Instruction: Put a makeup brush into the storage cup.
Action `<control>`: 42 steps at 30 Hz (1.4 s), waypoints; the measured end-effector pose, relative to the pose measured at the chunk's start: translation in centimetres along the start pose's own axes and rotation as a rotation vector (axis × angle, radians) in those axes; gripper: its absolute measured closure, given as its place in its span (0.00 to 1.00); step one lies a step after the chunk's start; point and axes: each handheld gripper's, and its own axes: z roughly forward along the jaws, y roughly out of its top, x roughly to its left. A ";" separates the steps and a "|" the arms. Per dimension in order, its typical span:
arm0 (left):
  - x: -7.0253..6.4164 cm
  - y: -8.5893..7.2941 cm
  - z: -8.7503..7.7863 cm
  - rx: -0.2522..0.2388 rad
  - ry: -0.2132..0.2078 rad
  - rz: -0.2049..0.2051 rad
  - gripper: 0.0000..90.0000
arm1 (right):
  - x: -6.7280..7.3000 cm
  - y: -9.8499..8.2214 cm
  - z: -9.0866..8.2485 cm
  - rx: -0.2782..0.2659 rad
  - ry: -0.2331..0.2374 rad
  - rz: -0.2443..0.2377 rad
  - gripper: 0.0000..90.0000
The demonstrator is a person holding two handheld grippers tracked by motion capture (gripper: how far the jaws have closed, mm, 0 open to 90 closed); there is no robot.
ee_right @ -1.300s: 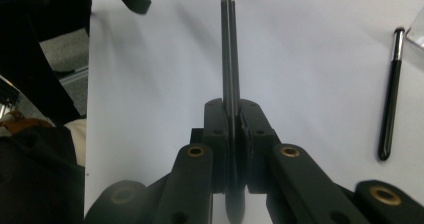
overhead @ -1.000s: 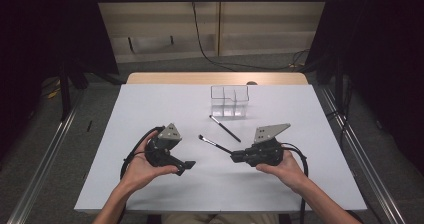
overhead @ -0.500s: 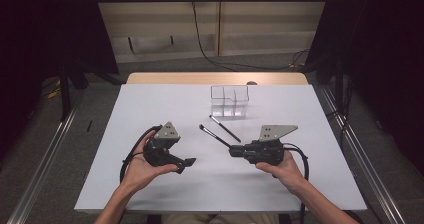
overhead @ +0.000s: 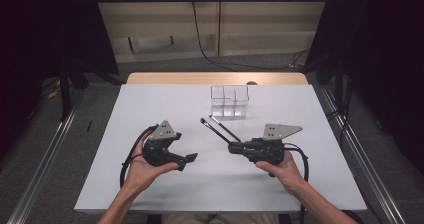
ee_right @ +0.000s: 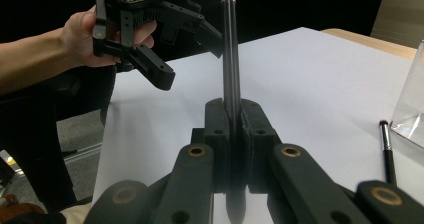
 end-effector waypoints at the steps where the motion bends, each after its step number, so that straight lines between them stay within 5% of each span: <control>1: -0.1 0.0 0.0 -0.015 -0.002 -0.011 0.14 | 0.0 0.0 0.0 -0.001 0.000 -0.001 0.93; 4: -0.3 0.1 -0.2 -0.054 0.002 0.017 0.19 | 0.1 0.0 0.1 0.000 0.001 -0.003 0.93; 22: -1.6 1.5 0.5 -0.207 -0.058 -0.013 0.27 | 0.2 -0.2 0.4 0.016 -0.005 -0.022 0.93; 32: -2.1 2.1 0.9 -0.238 -0.070 -0.033 0.29 | 0.3 -0.4 0.9 0.033 0.010 -0.031 0.93; 36: -2.3 2.2 1.0 -0.245 -0.057 -0.052 0.38 | 0.3 -0.5 1.0 0.037 0.010 -0.033 0.93; 42: -2.5 2.4 1.3 -0.255 -0.092 -0.094 0.54 | 0.3 -0.5 0.9 0.036 0.006 -0.034 0.93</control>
